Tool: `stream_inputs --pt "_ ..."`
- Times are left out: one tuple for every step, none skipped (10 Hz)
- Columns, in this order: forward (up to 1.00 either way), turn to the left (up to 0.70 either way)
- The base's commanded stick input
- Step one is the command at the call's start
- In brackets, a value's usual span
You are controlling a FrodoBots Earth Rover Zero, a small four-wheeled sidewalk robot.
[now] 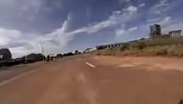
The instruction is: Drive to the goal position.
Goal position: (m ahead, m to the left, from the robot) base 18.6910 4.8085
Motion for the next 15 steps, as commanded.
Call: stream_inputs --pt "1.00 0.00" --pt "1.00 0.00" --pt "1.00 0.00" --pt "1.00 0.00" --pt "1.00 0.00" --pt "1.00 0.00" --pt "1.00 0.00" --pt "1.00 0.00" --pt "1.00 0.00" --pt "1.00 0.13" --pt "1.00 0.09" --pt "1.00 0.04" --pt "1.00 0.00" --pt "1.00 0.00" --pt "1.00 0.00"
